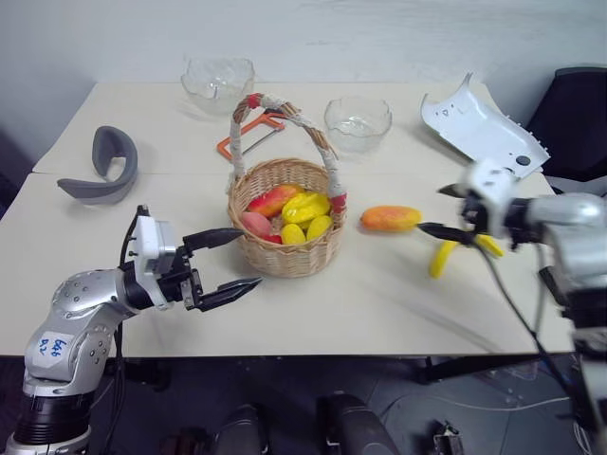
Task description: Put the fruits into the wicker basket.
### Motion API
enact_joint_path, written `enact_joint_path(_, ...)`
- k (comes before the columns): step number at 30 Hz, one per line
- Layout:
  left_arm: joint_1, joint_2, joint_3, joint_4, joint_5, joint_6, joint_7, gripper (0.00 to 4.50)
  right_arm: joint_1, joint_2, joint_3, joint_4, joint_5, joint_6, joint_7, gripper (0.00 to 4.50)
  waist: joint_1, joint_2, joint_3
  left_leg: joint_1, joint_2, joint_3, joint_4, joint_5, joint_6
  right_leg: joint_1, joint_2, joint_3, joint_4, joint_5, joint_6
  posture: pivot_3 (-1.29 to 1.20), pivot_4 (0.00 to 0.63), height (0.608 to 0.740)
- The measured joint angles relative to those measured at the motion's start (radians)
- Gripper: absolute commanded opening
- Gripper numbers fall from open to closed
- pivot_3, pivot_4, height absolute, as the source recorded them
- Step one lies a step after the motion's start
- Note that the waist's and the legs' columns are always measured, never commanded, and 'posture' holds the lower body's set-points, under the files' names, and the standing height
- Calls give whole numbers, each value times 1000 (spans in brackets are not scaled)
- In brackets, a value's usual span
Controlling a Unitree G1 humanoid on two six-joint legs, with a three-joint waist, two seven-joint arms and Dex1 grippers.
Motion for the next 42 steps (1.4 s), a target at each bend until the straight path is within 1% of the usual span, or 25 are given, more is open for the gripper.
enact_joint_path(2,22,-5,19,-1,-2,-3,17,4500,-65,44,55,92,-64,-33,-38,4457,4,0,0,-1,0,0,0,0,-1,-1,0,0,-1,-2,0,0,150,740)
enact_joint_path(5,59,-16,31,-15,-3,-4,42,4500,-137,99,86,187,-88,-44,-36,4457,3,0,0,-2,0,0,1,-3,0,-1,0,0,-1,-2,0,0,150,740)
enact_joint_path(7,72,-20,34,-25,-4,-4,56,4500,-173,119,108,246,-95,-37,4,4457,2,0,0,-2,0,0,2,-3,0,0,0,0,-2,-2,0,0,150,740)
enact_joint_path(10,98,-21,50,-49,-7,-4,74,4500,-188,125,142,350,-124,-27,60,4457,3,-1,0,-1,0,0,3,-3,1,2,-1,-1,-2,-2,0,0,150,740)
enact_joint_path(12,105,-21,58,-55,-10,-4,85,4500,-201,133,137,403,-120,-19,91,4457,1,0,0,0,-1,0,3,-3,1,2,-1,-1,0,-2,0,0,150,740)
enact_joint_path(15,112,-21,66,-64,-12,-4,94,4500,-221,133,121,433,-105,5,154,3845,-3,0,0,1,0,0,2,-3,1,2,-1,-1,1,-2,0,0,150,740)
enact_joint_path(18,115,-21,66,-65,-12,-4,102,4500,-228,134,87,456,-80,1,168,2814,-4,0,0,1,0,0,1,-3,1,2,-1,-1,2,-2,-1,0,150,740)
enact_joint_path(19,115,-21,66,-65,-12,-4,105,4500,-231,134,79,457,-76,-1,170,2573,-4,0,0,1,0,0,1,-3,1,2,-1,-1,2,-2,-1,0,150,740)
enact_joint_path(20,115,-21,66,-65,-12,-4,107,4500,-234,134,75,457,-73,-3,171,2513,-4,0,0,1,0,0,1,-3,0,1,-1,-1,2,-2,-1,0,150,740)
enact_joint_path(23,115,-21,66,-65,-12,-4,108,4500,-242,122,67,453,-71,-5,189,2513,-2,0,0,0,0,0,1,-3,1,1,-1,-1,0,-2,0,0,150,740)
enact_joint_path(26,115,-21,67,-65,-12,-5,109,4500,-257,69,61,417,-67,6,246,2513,0,0,0,0,0,0,1,-4,1,1,-1,-1,-1,-2,0,0,150,740)
enact_joint_path(30,104,-20,90,-65,-35,-2,113,4500,-352,74,-3,327,16,88,308,2513,-11,1,1,0,1,1,-1,-4,0,0,-1,-1,0,-2,0,0,150,740)
enact_joint_path(32,106,-10,111,-60,-45,-2,111,4500,-410,120,-39,303,60,117,317,2513,-20,1,1,2,1,1,-2,-3,-1,0,0,-1,1,-2,-1,0,150,740)
enact_joint_path(35,105,-3,130,-51,-48,-2,108,4500,-459,218,-47,292,116,110,347,2513,-27,1,1,2,2,0,-4,-2,-2,0,1,-2,1,-3,-2,0,150,740)
enact_joint_path(38,108,-4,134,-46,-48,-3,106,4500,-463,292,-20,318,122,83,387,2513,-24,1,1,0,1,0,-4,-2,-2,-1,0,-2,0,-3,-2,0,150,740)
enact_joint_path(41,108,-8,135,-38,-49,-3,109,4500,-510,357,-8,394,119,61,386,2513,-24,1,1,-2,0,0,-3,-3,-1,-3,-1,-2,0,-3,-2,0,150,740)
enact_joint_path(42,109,-10,136,-36,-49,-3,110,4500,-531,374,-2,423,115,63,383,2862,-24,1,1,-3,1,0,-3,-3,-1,-4,-1,-2,0,-3,-2,0,150,740)
